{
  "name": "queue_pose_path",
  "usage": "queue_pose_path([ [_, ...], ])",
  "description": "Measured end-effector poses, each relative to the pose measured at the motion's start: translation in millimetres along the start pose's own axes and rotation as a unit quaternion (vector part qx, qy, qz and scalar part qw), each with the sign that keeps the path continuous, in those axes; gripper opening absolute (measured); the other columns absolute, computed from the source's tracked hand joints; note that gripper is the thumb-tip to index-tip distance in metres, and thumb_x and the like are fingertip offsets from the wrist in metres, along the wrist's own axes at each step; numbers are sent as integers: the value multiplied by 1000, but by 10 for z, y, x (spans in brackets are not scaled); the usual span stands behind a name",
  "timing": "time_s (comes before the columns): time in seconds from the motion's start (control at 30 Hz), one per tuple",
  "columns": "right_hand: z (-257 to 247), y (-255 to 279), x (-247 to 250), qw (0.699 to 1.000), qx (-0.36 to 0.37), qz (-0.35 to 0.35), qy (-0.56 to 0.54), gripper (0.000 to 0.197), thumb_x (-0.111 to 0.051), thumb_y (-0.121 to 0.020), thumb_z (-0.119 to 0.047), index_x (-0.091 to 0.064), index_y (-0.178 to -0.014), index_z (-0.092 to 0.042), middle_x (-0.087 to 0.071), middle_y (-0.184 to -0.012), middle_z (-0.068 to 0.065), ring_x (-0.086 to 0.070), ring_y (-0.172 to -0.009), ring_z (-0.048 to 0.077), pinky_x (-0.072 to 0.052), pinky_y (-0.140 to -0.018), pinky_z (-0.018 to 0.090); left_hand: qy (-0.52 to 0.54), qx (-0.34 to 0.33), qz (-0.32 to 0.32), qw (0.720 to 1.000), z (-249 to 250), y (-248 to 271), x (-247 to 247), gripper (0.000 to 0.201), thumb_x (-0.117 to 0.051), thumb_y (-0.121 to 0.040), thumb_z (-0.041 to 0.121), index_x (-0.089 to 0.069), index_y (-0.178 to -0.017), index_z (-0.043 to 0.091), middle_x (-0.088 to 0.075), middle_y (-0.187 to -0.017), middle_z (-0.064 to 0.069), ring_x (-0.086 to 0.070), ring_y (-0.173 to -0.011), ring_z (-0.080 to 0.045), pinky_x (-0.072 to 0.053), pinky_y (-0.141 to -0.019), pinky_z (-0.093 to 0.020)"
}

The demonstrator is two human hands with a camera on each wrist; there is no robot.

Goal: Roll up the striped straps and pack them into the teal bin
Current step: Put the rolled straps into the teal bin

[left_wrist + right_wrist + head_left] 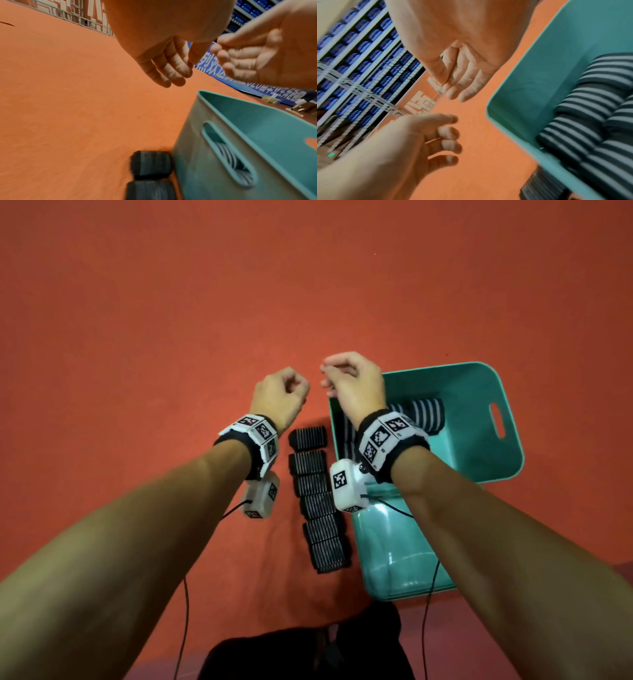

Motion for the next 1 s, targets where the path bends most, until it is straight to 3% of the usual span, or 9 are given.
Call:
queue_pose_path([
  [0.13,-22,347,-662,996,17,-83,37,28,-61,-93,-4,-70,-87,-30,-76,-98,-3,-73,-94,17,-60,-88,39,-95,49,-64,992,-599,88,233,18,-51,-83,38,-63,-81,25,-75,-87,-3,-71,-88,-30,-57,-86,-45],
  [0.27,292,608,-1000,976,-32,-130,171,20,-58,-99,-15,-71,-113,-20,-73,-115,-2,-65,-107,15,-51,-98,31,-169,68,-114,977,-926,215,317,24,-52,-99,26,-64,-117,18,-70,-118,-14,-64,-111,-35,-50,-94,-39],
  [0.43,969,766,-1021,923,-142,-160,319,34,-51,-103,-27,-57,-136,-17,-61,-138,7,-56,-127,28,-45,-105,36,-179,100,-146,968,-1298,302,226,28,-56,-101,28,-60,-127,18,-65,-129,-9,-61,-116,-32,-42,-88,-31],
  [0.63,1445,819,-847,874,-197,-148,418,52,-58,-96,-23,-45,-144,-9,-42,-153,11,-32,-145,31,-32,-119,43,-165,113,-166,966,-1509,292,30,41,-57,-103,30,-52,-141,17,-59,-142,-10,-59,-125,-31,-45,-101,-35],
  [0.87,1663,805,-769,898,-167,-96,397,72,-65,-90,-16,-29,-153,-10,-29,-162,7,-27,-149,28,-28,-123,43,-124,96,-184,970,-1504,177,-288,54,-62,-99,24,-43,-149,20,-54,-146,-9,-57,-128,-28,-47,-104,-36],
  [1.0,1711,635,-821,902,-219,-89,362,78,-62,-95,-17,-19,-160,-13,-22,-166,7,-31,-149,30,-32,-120,44,-125,83,-184,971,-1487,36,-455,58,-62,-100,23,-38,-153,22,-49,-150,-9,-53,-133,-29,-43,-107,-38],
])
Point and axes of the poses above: each hand's wrist, its own y-axis away from the middle knuckle, its own x-axis out of the back of the hand, z = x × y, the point moved 4 cm from there along -y, towards the middle knuckle
